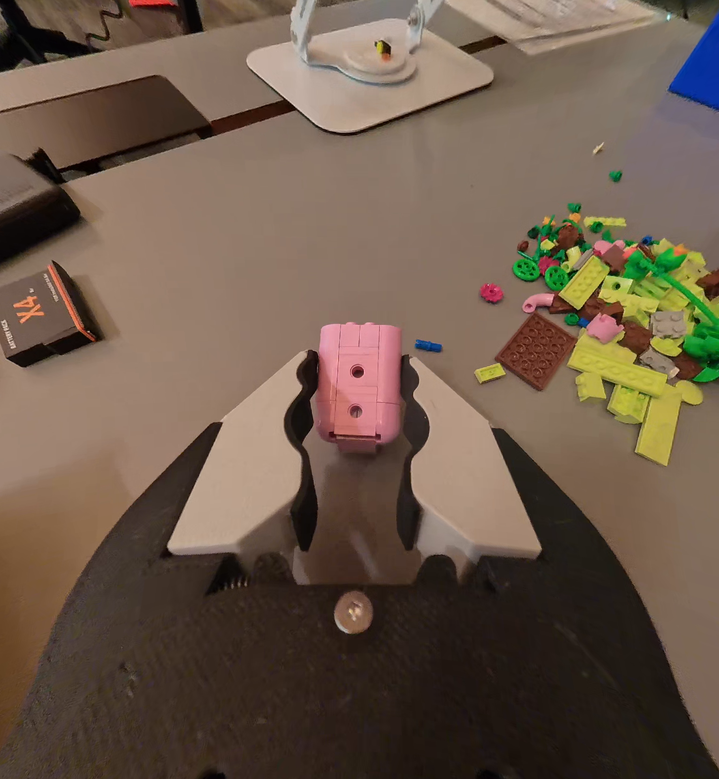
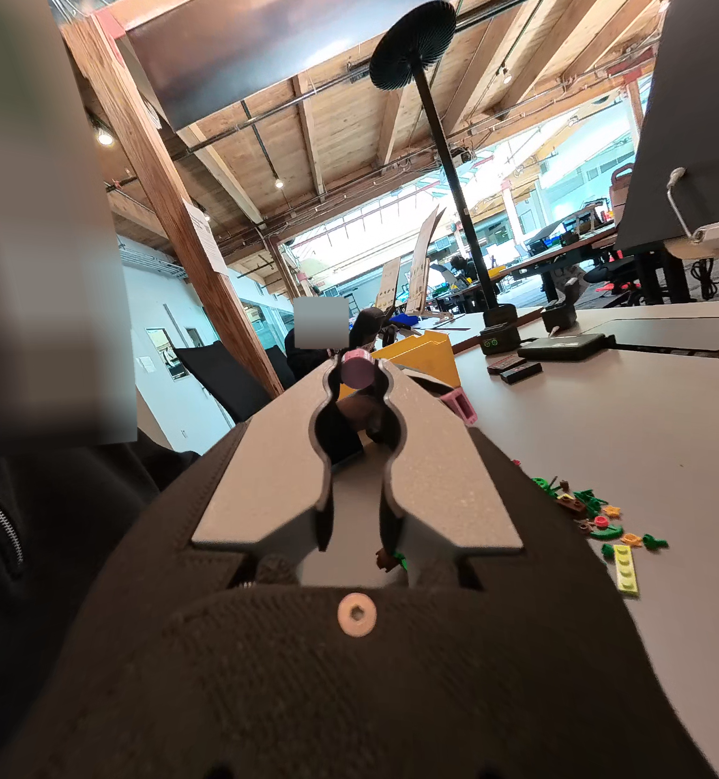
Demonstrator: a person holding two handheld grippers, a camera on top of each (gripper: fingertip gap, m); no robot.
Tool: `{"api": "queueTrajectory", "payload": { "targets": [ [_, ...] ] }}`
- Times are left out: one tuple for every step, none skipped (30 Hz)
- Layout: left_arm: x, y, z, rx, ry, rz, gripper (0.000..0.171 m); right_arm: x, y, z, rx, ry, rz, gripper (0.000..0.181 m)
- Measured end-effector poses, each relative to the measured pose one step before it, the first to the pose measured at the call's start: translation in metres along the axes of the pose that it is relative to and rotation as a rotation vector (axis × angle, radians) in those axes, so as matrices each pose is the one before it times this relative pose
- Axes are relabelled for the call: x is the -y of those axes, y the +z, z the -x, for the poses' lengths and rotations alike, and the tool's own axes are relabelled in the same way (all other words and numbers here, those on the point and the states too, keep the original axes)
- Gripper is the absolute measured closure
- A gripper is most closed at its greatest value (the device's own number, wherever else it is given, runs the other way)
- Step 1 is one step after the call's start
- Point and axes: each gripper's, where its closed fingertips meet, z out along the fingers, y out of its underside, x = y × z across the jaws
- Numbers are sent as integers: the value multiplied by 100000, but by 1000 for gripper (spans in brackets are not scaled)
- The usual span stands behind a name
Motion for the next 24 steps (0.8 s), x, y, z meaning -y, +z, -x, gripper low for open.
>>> {"api": "queueTrajectory", "payload": {
  "targets": [
    [-53, -26, -135, -341, 713, 146, 134, 37, -15, -13, 87, 373, -322, 170],
    [-142, -56, -149, -1017, 46, 619, 134, 76, -40, -1, 167, 352, -501, 170],
    [-290, -90, -167, -1533, -258, 1413, 134, 92, -44, 20, 222, 336, -548, 170],
    [-472, -127, -161, -1644, -31, 2367, 132, 102, -40, 13, 163, 298, -556, 170],
    [-318, -175, -111, -1000, 201, 1416, 132, 65, -35, -2, 49, 196, -372, 170],
    [-190, -136, -33, -30, 830, 814, 132, 11, -16, -16, -107, 33, -85, 170],
    [-104, -60, -68, 56, 1056, 243, 132, -1, -1, -8, -74, -23, 64, 170],
    [-14, -5, -105, -38, 877, -47, 132, -21, 22, 22, 108, 66, 132, 170],
    [-21, 18, -251, -938, 1197, 170, 132, -58, 38, 31, 167, 219, 196, 170],
    [-47, -8, -524, -2570, 1551, 357, 132, -73, 51, 31, 243, 403, 256, 170],
    [-95, -12, -631, -3215, 1295, 725, 132, -108, 87, 37, 391, 575, 376, 170],
    [-76, 4, -569, -2682, 1391, 571, 132, -145, 91, 49, 474, 662, 535, 170],
    [-83, -4, -598, -2717, 1934, 637, 132, -173, 98, 36, 426, 615, 695, 170],
    [-90, -8, -589, -2514, 2333, 630, 132, -197, 109, 22, 373, 434, 800, 170],
    [20, 26, -336, -810, 1870, 30, 132, -206, 106, 14, 209, 277, 931, 170],
    [159, 37, 27, 1502, 1364, -451, 125, -216, 104, -29, -129, 96, 949, 170],
    [456, -32, 111, 1890, 299, -1968, 112, -180, 87, -50, -321, 17, 894, 170],
    [763, -147, 49, 1126, -1871, -3611, 101, -174, 69, -44, -298, 83, 847, 170],
    [932, -285, -319, -1963, -3087, -4491, 93, -135, 73, -53, -301, 143, 714, 170],
    [1050, -365, -407, -3139, -3359, -5195, 83, -117, 52, -49, -374, 236, 566, 170],
    [1162, -380, -227, -1438, -2642, -5693, 83, -109, 66, -47, -313, 276, 520, 169],
    [1189, -330, -381, -1133, -582, -6008, 83, -132, 66, -29, -166, 303, 614, 169],
    [1101, -162, -681, -1489, 1213, -5386, 87, -162, 103, -24, -207, 392, 857, 170],
    [1037, 87, -911, -1688, 1897, -4986, 92, -213, 129, -89, -678, 199, 1226, 170]
  ]
}}
